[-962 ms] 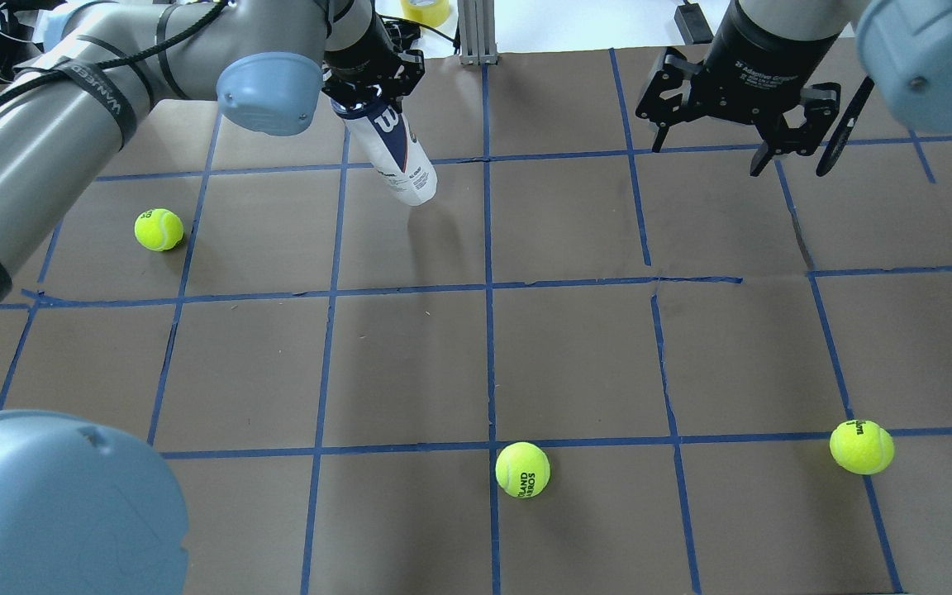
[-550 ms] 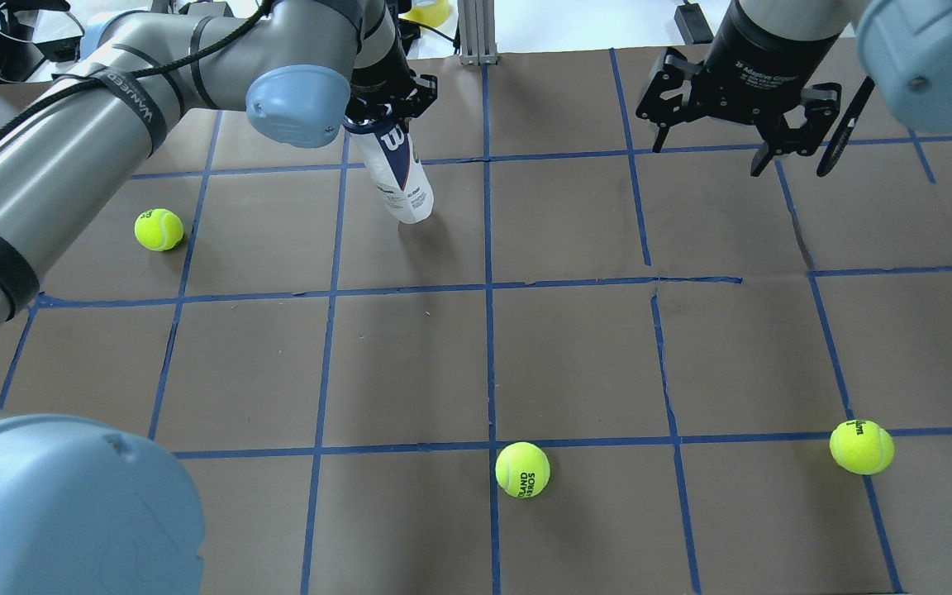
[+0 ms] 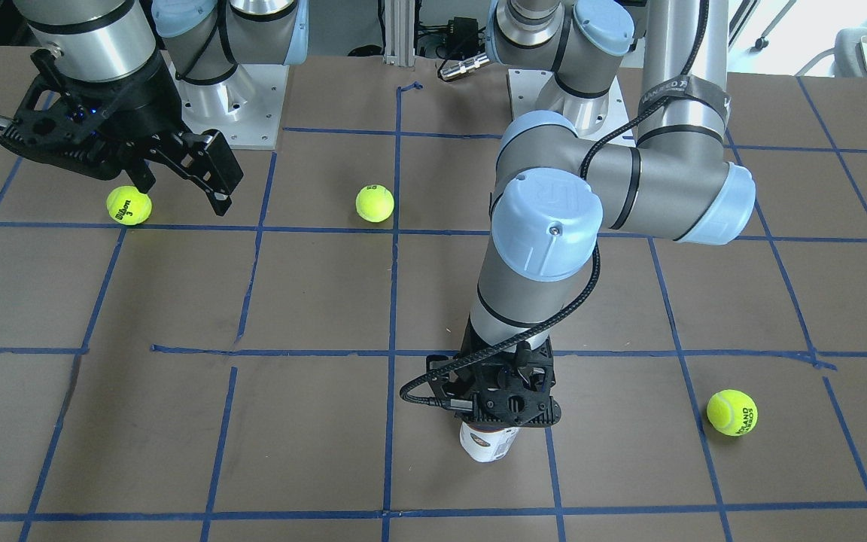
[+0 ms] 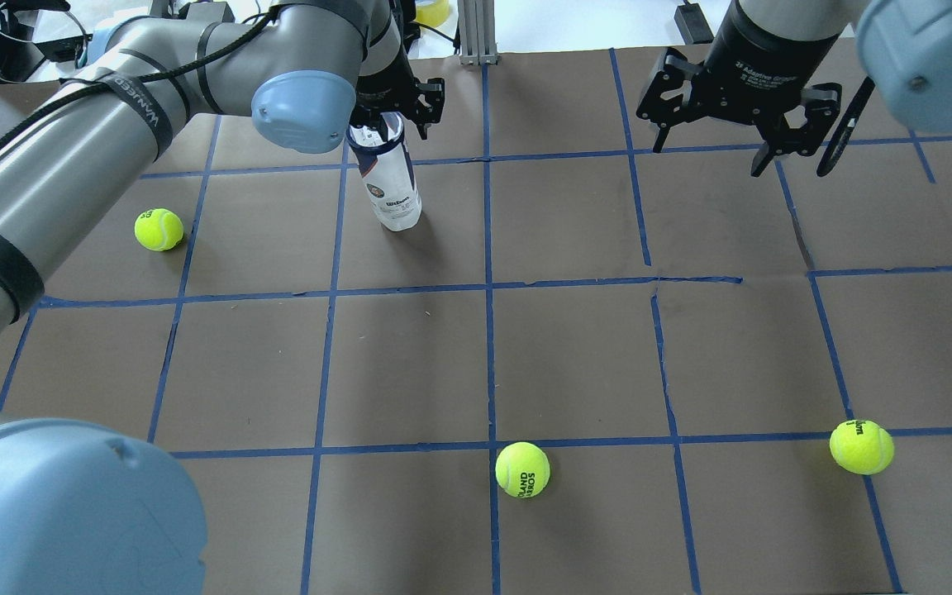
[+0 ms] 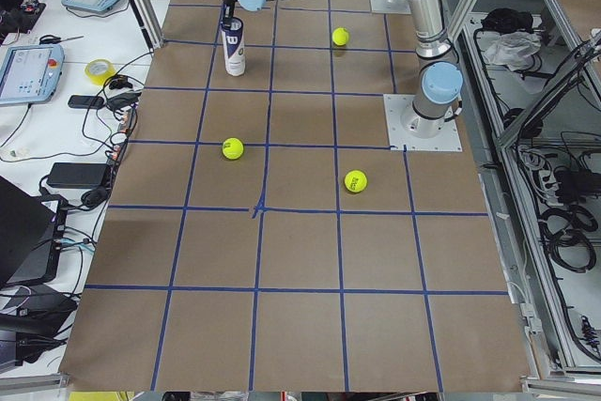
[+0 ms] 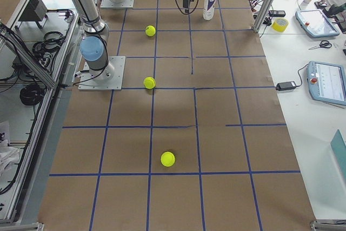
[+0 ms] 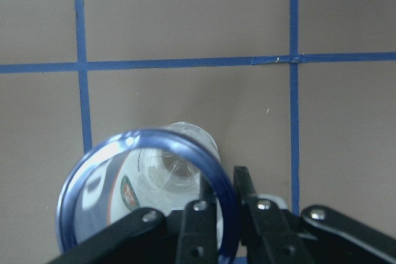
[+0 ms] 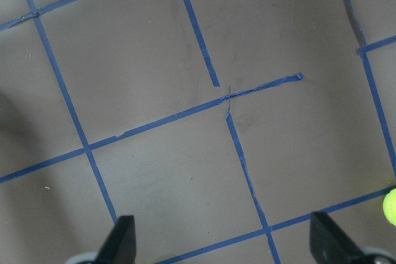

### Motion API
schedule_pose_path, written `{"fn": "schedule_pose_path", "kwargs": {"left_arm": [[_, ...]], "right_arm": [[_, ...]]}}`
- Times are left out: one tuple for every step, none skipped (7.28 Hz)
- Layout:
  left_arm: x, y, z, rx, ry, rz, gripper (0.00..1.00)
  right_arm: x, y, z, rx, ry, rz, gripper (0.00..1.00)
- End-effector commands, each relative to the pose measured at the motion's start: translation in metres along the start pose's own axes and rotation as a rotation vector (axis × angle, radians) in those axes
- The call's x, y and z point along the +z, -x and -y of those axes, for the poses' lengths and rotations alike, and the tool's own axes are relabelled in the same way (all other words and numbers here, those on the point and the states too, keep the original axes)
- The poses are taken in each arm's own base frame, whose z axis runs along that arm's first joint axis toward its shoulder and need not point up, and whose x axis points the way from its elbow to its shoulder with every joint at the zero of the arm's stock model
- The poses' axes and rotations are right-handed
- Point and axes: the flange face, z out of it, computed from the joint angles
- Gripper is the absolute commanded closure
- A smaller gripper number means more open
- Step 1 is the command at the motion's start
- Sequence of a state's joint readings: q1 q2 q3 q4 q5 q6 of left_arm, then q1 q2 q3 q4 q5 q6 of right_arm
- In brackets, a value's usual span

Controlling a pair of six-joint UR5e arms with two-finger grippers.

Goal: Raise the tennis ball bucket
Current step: 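Lower the can upright onto the table with the left gripper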

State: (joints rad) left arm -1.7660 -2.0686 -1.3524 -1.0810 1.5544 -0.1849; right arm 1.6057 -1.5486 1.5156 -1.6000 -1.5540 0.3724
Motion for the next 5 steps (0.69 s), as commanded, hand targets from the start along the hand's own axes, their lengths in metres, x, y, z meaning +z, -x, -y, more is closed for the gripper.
{"fn": "schedule_pose_path", "kwargs": {"left_arm": [[-0.012,-0.007,-0.005,-0.035,-0.006,-0.001,0.00],[-0.028,-0.006,-0.009,-0.026,0.016,0.013,0.00],[-0.045,-0.006,-0.013,-0.025,0.017,0.009,0.00],[-0.068,0.001,-0.013,-0.027,-0.001,0.001,0.00],[-0.086,0.007,-0.018,-0.029,0.005,0.005,0.00]], "right_arm": [[-0.001,0.000,0.000,-0.002,-0.001,0.004,0.00],[-0.001,0.000,0.000,0.000,-0.001,0.004,0.00],[0.000,0.000,0.001,-0.002,-0.001,0.004,0.00],[0.000,0.000,0.000,-0.002,-0.001,0.002,0.00],[-0.001,0.000,0.000,-0.002,-0.001,0.002,0.00]]}}
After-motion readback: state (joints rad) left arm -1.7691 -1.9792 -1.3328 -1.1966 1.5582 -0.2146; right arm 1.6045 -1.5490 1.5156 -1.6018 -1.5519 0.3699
